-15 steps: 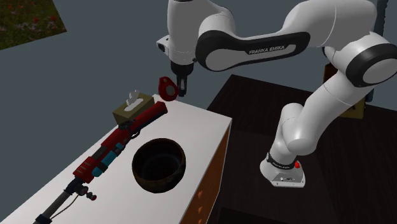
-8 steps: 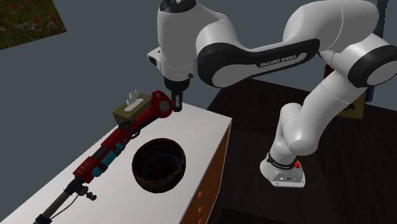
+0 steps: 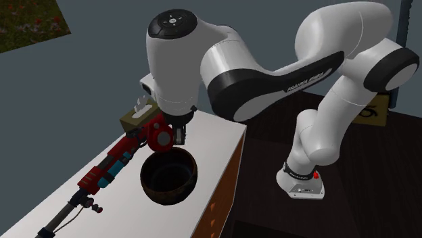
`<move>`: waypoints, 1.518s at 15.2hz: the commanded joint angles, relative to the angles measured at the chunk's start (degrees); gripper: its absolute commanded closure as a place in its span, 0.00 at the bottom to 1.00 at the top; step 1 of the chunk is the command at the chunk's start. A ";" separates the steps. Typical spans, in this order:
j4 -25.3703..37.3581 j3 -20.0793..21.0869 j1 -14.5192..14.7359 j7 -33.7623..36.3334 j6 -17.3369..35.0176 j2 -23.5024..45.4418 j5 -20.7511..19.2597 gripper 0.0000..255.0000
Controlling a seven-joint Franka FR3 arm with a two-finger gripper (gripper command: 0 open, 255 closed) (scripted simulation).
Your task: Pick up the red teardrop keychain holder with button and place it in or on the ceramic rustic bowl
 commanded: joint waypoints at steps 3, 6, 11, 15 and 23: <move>1.61 2.20 0.97 3.63 -0.02 2.79 -1.02 1.00; -0.96 2.14 0.99 4.11 2.25 2.51 -0.95 1.00; -5.16 2.12 1.03 5.08 6.17 2.32 -1.03 1.00; -5.16 2.12 1.03 5.08 6.17 2.32 -1.03 1.00; -5.16 2.12 1.03 5.08 6.17 2.32 -1.03 0.00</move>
